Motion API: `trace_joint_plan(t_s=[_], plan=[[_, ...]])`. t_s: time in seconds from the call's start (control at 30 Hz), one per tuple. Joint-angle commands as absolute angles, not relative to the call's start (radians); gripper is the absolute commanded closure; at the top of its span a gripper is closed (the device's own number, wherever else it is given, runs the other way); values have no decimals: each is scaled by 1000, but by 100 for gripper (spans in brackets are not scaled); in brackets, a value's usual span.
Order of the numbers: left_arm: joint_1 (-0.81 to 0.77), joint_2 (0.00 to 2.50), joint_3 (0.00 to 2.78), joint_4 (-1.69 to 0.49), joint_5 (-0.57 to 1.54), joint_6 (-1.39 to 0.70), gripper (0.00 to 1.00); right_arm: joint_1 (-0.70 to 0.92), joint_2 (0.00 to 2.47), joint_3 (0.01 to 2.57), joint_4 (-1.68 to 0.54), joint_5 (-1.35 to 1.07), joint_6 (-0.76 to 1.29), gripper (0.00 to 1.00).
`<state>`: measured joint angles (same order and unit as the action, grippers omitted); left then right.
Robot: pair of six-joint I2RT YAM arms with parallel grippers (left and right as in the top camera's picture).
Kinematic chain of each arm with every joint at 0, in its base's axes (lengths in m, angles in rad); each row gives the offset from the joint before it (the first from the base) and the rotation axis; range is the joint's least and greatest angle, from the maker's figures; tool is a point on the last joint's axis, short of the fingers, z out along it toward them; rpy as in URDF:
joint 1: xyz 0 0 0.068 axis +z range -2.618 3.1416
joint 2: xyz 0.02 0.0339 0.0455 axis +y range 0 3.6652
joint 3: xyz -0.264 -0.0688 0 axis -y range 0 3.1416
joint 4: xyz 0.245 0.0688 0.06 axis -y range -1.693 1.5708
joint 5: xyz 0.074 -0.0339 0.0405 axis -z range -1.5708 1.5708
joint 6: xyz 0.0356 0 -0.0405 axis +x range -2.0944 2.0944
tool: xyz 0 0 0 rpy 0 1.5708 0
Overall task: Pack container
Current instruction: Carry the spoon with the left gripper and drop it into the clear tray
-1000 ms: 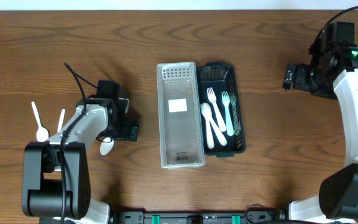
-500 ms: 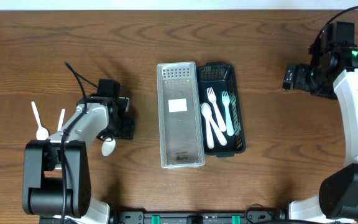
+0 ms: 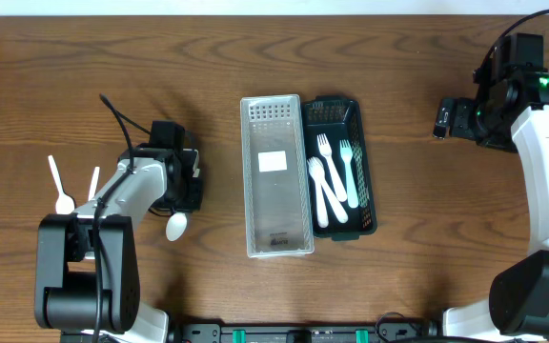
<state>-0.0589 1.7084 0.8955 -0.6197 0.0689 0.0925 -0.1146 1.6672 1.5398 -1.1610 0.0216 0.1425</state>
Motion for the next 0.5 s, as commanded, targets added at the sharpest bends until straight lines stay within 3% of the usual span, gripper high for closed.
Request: trace_joint_plan(t_s=[0.0, 0.17, 0.47], plan=[[-56, 1762, 869, -616, 25, 93, 86, -117, 1670, 1533, -1163, 18, 156, 1], [-56, 1761, 872, -616, 25, 93, 94, -117, 1670, 1533, -1163, 18, 156, 1], [-70, 1691, 1001, -756, 26, 69, 94, -117, 1670, 1533, -1162, 18, 156, 1]])
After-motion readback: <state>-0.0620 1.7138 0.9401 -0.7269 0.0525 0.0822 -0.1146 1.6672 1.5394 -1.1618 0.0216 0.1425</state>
